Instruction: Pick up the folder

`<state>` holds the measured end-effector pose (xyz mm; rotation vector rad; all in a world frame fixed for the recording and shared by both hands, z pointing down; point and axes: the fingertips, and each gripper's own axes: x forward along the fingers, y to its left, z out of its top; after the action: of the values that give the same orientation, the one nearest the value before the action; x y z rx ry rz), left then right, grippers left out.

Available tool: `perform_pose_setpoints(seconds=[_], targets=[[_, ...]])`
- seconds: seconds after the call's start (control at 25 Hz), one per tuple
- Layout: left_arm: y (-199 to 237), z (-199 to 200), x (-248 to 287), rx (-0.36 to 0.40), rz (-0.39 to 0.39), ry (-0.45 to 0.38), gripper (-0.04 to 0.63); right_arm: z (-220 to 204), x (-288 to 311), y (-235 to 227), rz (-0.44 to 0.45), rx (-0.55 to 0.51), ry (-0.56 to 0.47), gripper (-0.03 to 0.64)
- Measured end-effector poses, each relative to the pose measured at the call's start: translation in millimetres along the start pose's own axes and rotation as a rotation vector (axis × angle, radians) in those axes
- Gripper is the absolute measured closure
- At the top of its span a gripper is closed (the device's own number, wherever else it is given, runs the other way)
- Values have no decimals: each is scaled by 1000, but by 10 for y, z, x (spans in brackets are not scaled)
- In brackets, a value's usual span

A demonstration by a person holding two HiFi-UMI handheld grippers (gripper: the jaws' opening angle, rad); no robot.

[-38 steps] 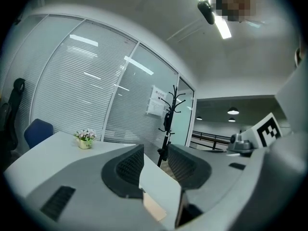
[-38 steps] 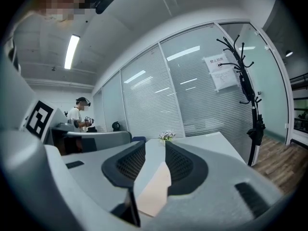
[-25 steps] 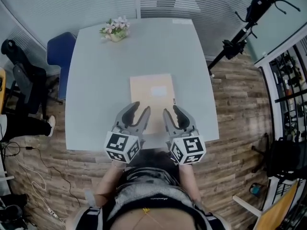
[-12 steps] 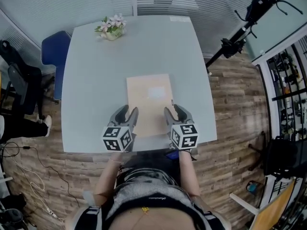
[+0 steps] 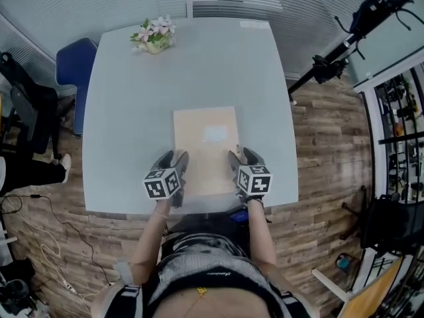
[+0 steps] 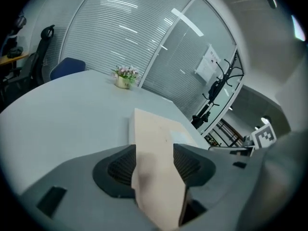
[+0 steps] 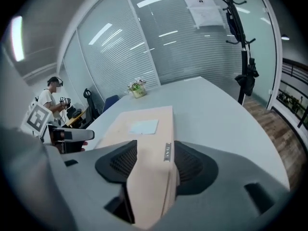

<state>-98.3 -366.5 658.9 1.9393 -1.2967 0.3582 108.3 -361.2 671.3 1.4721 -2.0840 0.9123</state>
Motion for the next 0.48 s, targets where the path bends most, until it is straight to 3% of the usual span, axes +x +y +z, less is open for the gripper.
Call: perform_pose_setpoints(seconds=[0.12,0.28,0.48], targets=[[109,-50,134,-57,8,11,351,-84,170,-100,31,69,24,345],[158,-160,334,-161,-37,37,330,-192,352,-179,97,197,51,319],[253,-259,412,-198,-20,44,324,-266,457,-159,193,295,54,309]])
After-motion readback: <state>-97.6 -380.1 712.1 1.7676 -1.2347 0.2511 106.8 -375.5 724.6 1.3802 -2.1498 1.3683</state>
